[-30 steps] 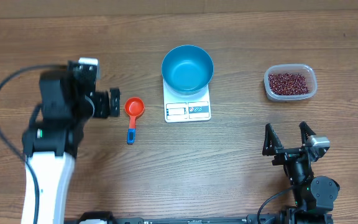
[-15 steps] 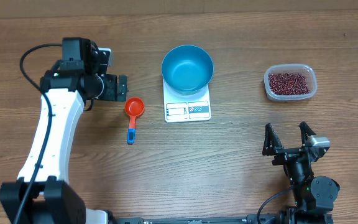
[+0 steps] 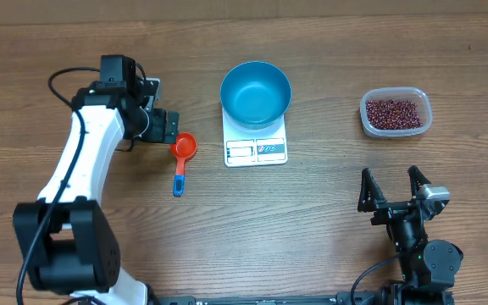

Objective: Scoop item into bowl and weigh 150g on scale
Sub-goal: 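Move the left gripper forward over the red scoop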

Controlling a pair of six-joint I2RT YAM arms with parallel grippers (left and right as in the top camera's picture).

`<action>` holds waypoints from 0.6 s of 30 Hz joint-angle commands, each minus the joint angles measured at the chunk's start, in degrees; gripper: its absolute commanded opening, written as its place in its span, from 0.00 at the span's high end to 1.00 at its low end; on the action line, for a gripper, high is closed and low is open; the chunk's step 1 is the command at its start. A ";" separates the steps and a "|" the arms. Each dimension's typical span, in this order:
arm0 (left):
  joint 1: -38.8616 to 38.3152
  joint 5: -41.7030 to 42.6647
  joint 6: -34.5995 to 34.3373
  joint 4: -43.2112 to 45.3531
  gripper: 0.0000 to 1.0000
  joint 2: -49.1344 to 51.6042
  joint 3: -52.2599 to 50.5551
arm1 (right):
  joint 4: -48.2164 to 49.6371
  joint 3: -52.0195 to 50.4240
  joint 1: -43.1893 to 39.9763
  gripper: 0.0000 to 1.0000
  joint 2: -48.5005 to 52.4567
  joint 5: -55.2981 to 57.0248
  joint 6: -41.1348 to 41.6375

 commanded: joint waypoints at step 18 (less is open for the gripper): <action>0.20 1.01 1.33 0.17 0.00 11.52 1.42 | 0.33 -0.61 0.39 0.00 -0.50 0.55 -0.17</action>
